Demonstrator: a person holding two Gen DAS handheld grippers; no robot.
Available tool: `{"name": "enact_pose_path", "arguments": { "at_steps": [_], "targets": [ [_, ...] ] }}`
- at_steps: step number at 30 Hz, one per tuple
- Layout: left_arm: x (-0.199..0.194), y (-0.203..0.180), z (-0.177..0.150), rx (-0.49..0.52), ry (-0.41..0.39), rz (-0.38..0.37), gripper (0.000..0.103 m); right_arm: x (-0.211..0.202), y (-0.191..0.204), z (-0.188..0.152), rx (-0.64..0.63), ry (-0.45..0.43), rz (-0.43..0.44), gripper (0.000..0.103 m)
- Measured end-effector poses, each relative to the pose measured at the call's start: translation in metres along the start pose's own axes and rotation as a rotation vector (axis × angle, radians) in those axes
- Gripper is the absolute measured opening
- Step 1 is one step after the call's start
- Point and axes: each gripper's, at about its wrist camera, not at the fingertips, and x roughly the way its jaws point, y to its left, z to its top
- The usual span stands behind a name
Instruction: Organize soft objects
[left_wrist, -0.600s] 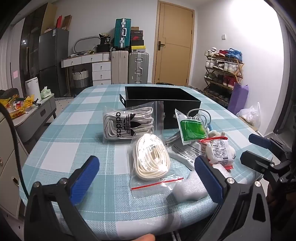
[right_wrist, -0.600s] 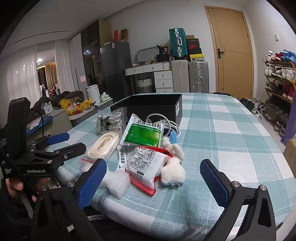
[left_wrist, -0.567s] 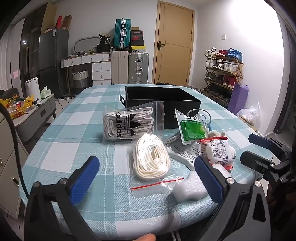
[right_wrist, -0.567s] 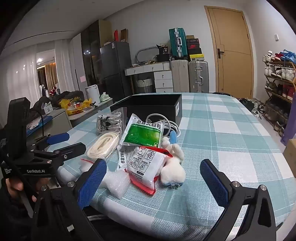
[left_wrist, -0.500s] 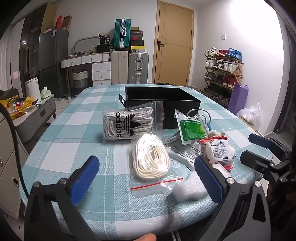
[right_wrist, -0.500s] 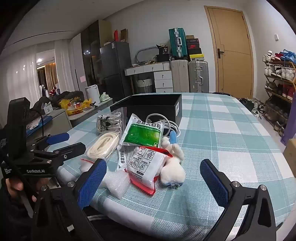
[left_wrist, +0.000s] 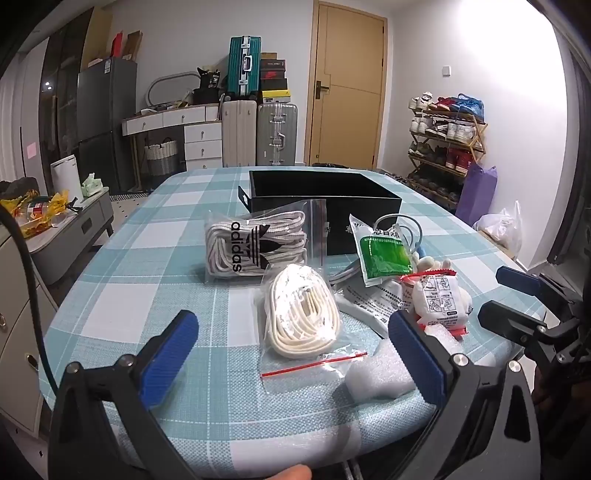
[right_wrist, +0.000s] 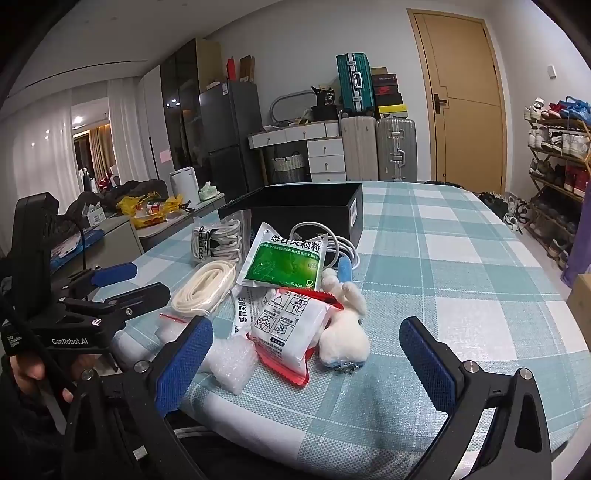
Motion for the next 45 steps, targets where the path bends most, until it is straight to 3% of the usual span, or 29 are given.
{"name": "enact_pose_path", "arguments": {
  "at_steps": [45],
  "targets": [
    [0.0002,-0.0017,-0.0005,0.019,-0.005,0.009,0.103,-0.0055,0.0037,0.0024,-0.014,-0.004,-0.021,0.103]
  ]
}}
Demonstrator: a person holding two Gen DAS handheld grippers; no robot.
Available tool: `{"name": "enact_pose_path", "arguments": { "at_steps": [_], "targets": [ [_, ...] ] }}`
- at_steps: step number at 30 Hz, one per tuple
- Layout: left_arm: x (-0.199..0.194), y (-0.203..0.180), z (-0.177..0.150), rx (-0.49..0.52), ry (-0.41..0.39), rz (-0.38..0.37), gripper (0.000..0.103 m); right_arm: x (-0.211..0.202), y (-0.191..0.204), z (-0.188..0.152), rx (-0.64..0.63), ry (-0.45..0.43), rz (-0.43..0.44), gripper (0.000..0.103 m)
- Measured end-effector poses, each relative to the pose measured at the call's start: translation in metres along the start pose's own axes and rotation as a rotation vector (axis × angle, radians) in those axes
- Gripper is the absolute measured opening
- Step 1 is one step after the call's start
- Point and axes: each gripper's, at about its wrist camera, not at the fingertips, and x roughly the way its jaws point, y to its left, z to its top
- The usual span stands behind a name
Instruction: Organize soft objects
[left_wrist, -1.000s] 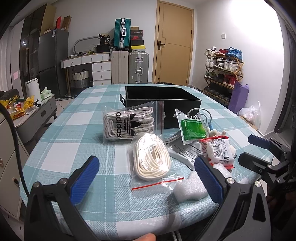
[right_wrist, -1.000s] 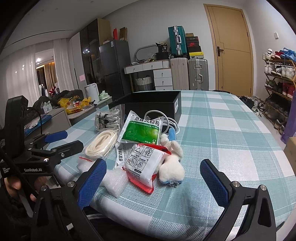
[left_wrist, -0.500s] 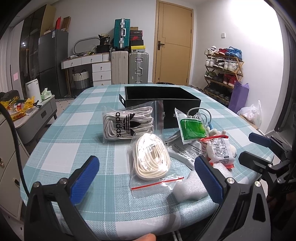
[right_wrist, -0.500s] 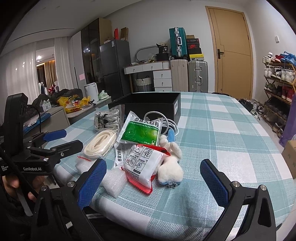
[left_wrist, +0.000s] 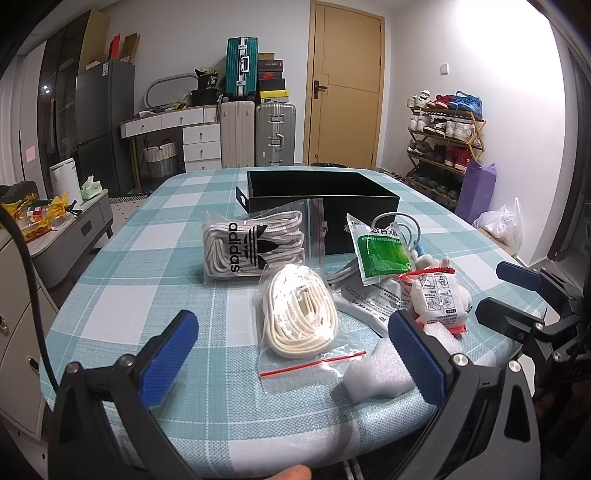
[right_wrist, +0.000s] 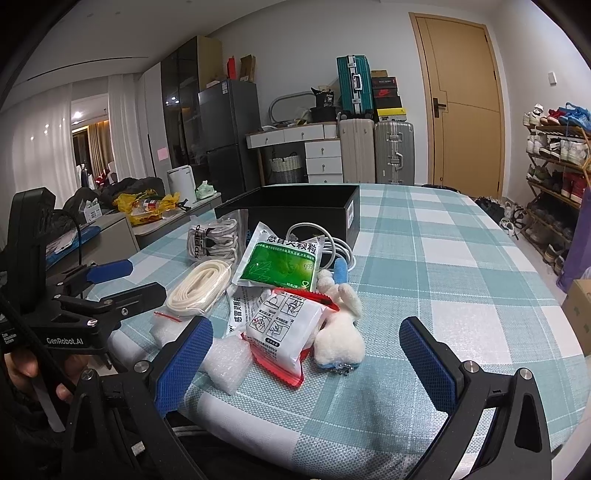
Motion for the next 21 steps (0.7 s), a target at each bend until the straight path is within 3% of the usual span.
{"name": "enact_pose_path", "arguments": {
  "at_steps": [11,21],
  "targets": [
    [-0.001,-0.009,-0.003,0.033,0.010,-0.025,0.103,-0.001,-0.004,0.001,0.014,-0.003,-0.008,0.103],
    [0.001,-0.024,-0.006,0.089,0.056,-0.116,0.103,0.001,-0.004,0.001,0.017,0.000,-0.007,0.103]
  ]
}}
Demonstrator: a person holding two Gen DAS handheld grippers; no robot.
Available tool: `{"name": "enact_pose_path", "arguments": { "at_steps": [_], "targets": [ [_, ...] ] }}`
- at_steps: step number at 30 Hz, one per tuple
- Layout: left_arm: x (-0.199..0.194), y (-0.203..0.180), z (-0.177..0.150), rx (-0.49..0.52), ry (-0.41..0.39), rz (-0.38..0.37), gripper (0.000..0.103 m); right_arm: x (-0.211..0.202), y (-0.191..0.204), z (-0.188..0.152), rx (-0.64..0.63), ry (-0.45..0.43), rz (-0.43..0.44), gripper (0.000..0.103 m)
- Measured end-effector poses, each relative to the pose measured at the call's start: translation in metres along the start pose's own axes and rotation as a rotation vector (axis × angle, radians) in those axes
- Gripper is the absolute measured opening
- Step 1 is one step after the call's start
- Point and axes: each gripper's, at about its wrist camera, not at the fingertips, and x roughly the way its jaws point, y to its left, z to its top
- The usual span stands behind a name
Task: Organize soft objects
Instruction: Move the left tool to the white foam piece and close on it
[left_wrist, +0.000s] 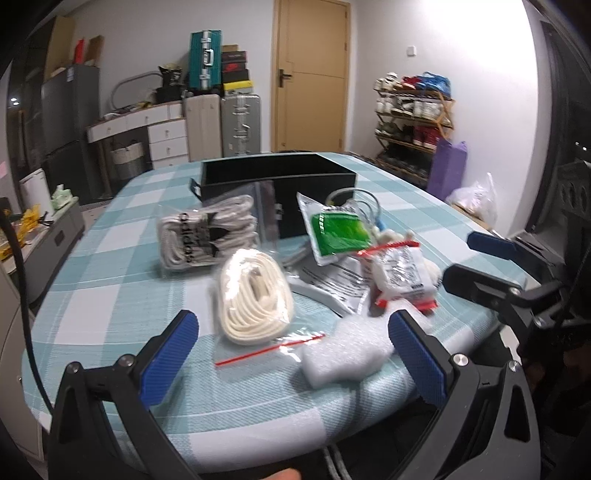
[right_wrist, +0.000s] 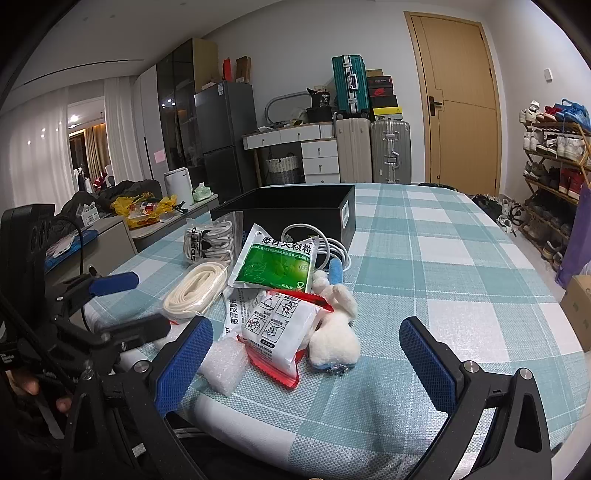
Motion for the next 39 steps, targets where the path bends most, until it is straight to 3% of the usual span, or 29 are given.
{"name": "enact_pose_path", "arguments": {
  "at_steps": [11,16,18,22,27,32,39],
  "targets": [
    [-0.001,-0.017,-0.006,0.072,0.027,-0.080,0.101,0.002,-0.001,-0.002,0.002,0.004,-0.002,0.103],
    [0.002,-0.027,-0.010,0.130,0.057,-0.074,0.091,0.002,-0.001,-0.002,0.002,0.004,0.000,0.103],
    [0.003,-0.028,-0.012,0.143,0.066,-0.080,0.081,0.003,-0.001,-0.002,0.002,0.008,0.000,0.103],
    [0.004,-0.028,-0.013,0.148,0.077,-0.095,0.073,0.006,-0.002,-0.003,0.001,0.014,0.004,0.103],
    [0.005,-0.029,-0.014,0.157,0.091,-0.130,0.052,0.007,-0.001,-0.003,-0.001,0.021,0.007,0.103],
    [0.000,-0.027,-0.012,0.147,0.067,-0.164,0.051,0.009,0.000,-0.004,-0.001,0.033,0.014,0.103],
    [-0.010,-0.015,-0.006,0.113,0.017,-0.153,0.051,0.012,-0.001,0.001,0.018,0.042,0.012,0.103]
  ]
}}
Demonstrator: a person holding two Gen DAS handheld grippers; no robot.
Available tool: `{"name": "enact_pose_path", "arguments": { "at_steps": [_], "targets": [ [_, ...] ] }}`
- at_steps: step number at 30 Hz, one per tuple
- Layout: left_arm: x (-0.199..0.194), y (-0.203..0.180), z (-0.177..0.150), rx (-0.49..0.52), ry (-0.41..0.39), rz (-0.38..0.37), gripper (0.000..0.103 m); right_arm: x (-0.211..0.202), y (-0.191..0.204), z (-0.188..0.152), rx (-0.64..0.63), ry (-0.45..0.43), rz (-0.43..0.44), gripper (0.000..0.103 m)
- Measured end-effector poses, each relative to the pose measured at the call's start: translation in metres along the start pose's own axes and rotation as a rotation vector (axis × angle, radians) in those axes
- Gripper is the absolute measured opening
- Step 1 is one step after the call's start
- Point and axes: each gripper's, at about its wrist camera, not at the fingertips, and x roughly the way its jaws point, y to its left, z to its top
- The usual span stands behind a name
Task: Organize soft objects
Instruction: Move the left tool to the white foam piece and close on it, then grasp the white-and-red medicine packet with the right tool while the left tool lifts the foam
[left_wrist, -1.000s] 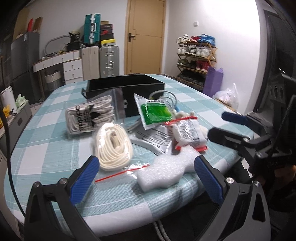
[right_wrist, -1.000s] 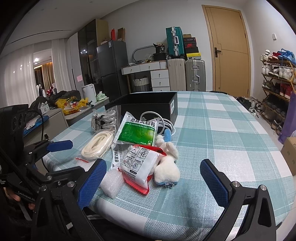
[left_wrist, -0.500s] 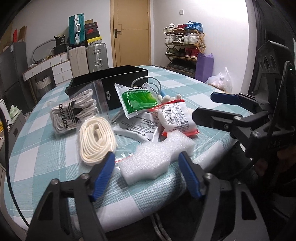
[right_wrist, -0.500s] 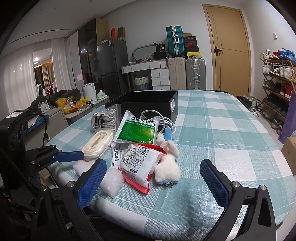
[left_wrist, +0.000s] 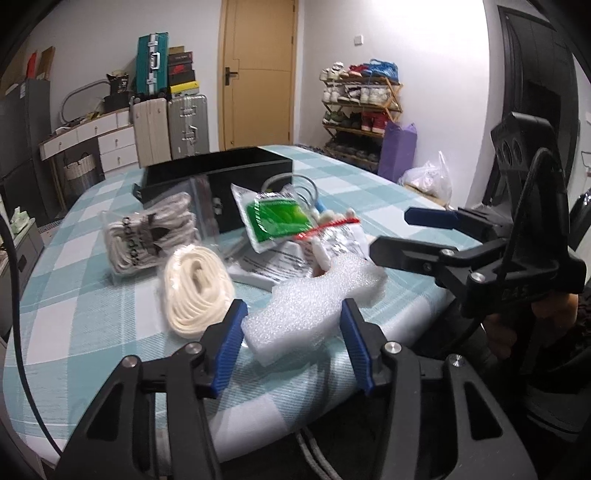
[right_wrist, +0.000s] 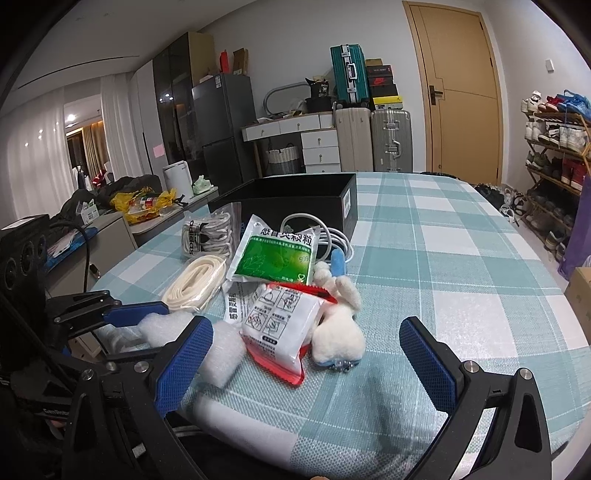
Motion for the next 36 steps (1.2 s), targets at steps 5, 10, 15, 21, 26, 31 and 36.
{"name": "enact_pose_path", "arguments": {
  "at_steps": [5,10,15,21,26,31,36],
  "targets": [
    [-0.009,0.016,0.003,-0.053,-0.048,0.031,0.051,0.004,0.001,0.007,-0.001,0.017,0.009,0.103],
    [-0.017,0.028,0.005,-0.096,-0.094,0.069,0.051,0.015,0.005,0.010,-0.027,0.051,-0.005,0.099],
    [-0.019,0.040,0.006,-0.139,-0.104,0.098,0.051,0.029,0.018,0.007,-0.091,0.101,0.000,0.086],
    [-0.019,0.050,0.005,-0.179,-0.110,0.124,0.051,0.037,0.030,0.006,-0.126,0.115,0.029,0.080],
    [-0.019,0.052,0.005,-0.192,-0.112,0.132,0.051,0.044,0.036,0.006,-0.134,0.141,0.056,0.070],
    [-0.018,0.056,0.005,-0.202,-0.114,0.137,0.051,0.051,0.039,0.002,-0.147,0.165,0.065,0.055],
    [-0.019,0.057,0.007,-0.210,-0.116,0.142,0.051,0.049,0.038,0.003,-0.141,0.163,0.094,0.048]
  ]
}}
